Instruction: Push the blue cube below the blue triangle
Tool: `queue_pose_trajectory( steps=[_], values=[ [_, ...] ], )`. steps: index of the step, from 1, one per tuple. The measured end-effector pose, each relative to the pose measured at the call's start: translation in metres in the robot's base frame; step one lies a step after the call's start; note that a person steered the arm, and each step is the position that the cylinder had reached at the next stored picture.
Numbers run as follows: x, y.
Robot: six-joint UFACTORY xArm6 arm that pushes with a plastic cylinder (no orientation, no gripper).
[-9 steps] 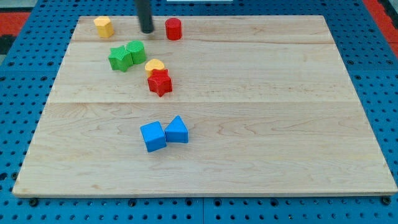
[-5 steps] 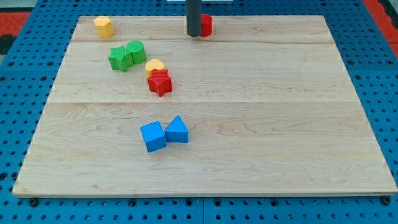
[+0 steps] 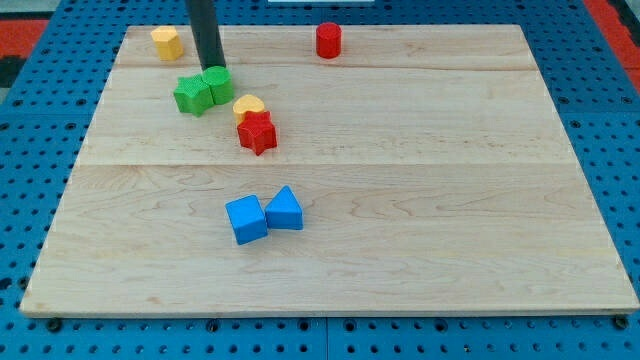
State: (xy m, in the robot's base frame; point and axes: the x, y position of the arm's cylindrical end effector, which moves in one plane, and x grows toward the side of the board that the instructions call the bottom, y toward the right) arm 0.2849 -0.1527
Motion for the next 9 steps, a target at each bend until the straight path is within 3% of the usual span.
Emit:
queue_pose_trajectory(
  steps=[1,3,4,8,9],
  values=[
    [0.006,-0.045],
    [0.111,-0.126],
    [0.143,-0.127],
    [0.187,-0.109],
    [0.189,-0.035]
  ],
)
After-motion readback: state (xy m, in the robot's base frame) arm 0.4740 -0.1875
